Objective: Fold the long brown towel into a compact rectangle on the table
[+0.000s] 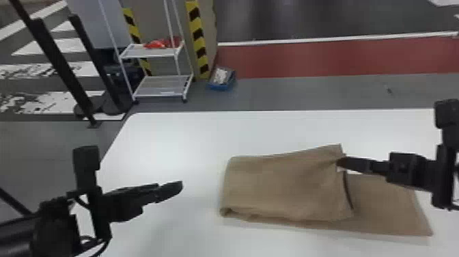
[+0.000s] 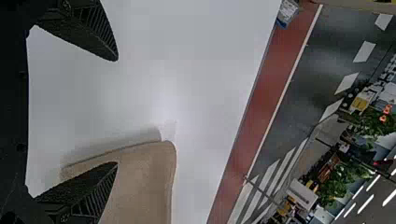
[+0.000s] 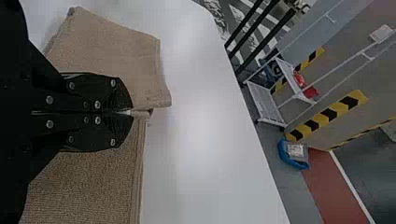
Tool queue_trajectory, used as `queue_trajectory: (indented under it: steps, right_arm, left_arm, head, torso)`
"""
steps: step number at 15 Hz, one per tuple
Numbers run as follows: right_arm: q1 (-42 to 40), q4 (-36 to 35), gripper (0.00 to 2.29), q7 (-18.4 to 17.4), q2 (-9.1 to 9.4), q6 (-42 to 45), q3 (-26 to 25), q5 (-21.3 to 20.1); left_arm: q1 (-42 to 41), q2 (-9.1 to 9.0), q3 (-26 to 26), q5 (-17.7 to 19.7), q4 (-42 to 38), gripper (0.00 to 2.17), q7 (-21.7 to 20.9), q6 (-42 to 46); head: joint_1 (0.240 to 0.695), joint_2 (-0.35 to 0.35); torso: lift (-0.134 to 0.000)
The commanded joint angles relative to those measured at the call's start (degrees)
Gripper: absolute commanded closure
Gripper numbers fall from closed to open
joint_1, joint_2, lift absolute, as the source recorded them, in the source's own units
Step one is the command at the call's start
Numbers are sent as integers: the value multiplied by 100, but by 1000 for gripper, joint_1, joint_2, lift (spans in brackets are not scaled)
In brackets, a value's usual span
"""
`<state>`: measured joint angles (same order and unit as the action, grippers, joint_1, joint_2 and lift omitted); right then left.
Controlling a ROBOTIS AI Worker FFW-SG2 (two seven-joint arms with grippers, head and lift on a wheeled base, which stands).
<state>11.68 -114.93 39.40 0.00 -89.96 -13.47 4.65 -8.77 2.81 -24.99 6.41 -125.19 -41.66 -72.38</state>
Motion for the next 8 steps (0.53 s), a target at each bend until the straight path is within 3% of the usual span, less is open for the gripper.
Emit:
queue_trajectory:
  steps: [1,5,8]
  right_arm:
    - [-298,-241,1477,68,5,-12,-138,115]
    - [-605,-311,1477,86,5,-12,-367,344]
    - [-623,-768,1477,130,5,-12,-771,581]
  left_arm:
    - [-2,0,-5,0,-6,90,-9,0]
    - [-11,0,47,0,-6,90,0,0]
    - [-11,0,47,0,3,90,0,0]
  head:
    - [695,146]
    - [695,141]
    - [695,127]
  torso:
    - [-125]
    - [-125]
    - [-125]
